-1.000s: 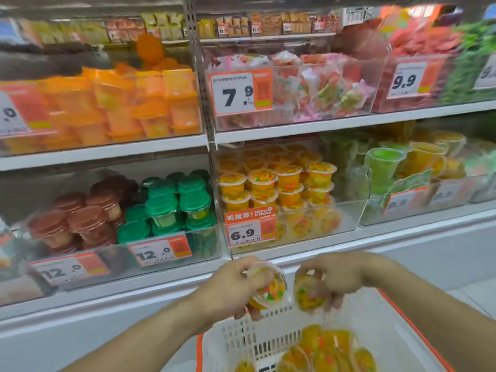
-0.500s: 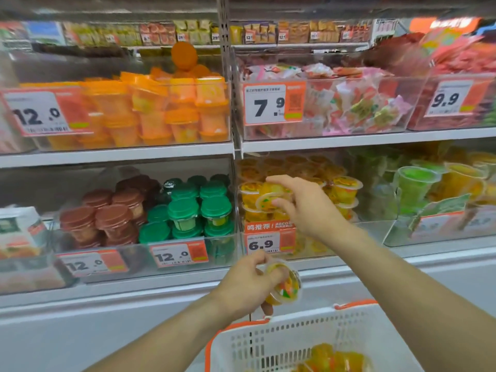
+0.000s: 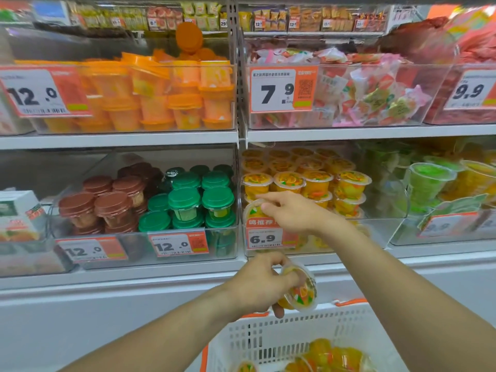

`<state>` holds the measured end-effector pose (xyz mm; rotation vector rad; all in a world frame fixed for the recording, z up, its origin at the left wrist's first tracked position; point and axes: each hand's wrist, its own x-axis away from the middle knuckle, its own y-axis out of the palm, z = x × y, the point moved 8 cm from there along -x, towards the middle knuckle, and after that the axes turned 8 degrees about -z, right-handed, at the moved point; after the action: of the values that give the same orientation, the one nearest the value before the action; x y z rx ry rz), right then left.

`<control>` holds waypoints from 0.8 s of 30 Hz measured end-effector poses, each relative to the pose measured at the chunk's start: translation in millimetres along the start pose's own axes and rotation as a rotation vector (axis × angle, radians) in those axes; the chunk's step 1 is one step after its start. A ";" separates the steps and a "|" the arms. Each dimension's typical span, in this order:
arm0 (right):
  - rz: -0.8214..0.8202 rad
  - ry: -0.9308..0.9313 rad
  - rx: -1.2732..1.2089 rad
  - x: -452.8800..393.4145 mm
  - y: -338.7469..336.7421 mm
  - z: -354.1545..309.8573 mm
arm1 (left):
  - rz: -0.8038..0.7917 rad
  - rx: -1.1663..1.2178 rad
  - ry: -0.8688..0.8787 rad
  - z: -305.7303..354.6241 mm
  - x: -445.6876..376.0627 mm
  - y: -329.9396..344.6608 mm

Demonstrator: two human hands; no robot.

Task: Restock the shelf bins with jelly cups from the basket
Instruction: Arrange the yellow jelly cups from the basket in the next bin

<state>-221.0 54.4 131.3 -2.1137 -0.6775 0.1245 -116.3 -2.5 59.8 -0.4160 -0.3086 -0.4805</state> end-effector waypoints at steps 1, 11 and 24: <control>-0.012 0.012 -0.033 -1.2 0.7 1.8 | -0.002 0.001 -0.001 -0.1 0.4 -0.2; 0.075 0.037 -0.068 8.4 -8.9 5.4 | 0.061 0.075 0.025 0.4 5.1 -9.4; -0.210 -0.212 -0.242 86.6 -44.1 -3.4 | 0.406 0.435 0.566 52.8 37.4 -39.7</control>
<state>-165.2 116.3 181.4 -2.2622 -1.0834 0.1582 -114.6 -24.8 132.3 0.0930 0.2208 -0.1094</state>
